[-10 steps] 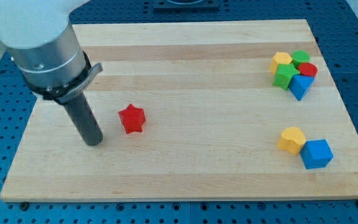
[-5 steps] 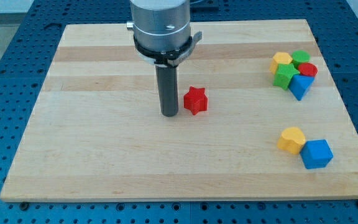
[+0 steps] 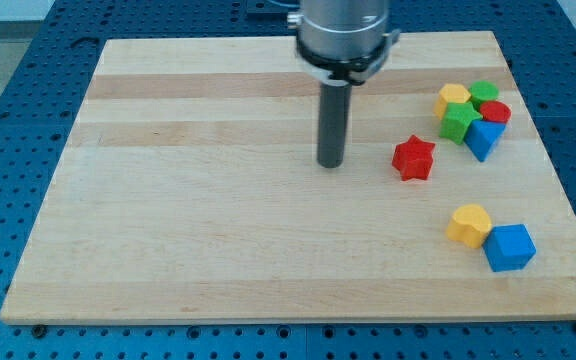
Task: Move the red star into the group of the blocks
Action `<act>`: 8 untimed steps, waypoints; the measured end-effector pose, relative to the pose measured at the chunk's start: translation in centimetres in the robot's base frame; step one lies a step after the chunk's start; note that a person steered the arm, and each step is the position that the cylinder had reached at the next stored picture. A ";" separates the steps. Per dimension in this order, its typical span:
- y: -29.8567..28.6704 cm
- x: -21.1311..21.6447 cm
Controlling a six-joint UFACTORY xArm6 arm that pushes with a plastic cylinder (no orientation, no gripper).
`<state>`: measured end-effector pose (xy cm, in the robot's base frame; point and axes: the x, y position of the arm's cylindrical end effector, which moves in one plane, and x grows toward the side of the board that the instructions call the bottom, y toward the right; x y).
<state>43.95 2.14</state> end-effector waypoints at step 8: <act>14.2 2.3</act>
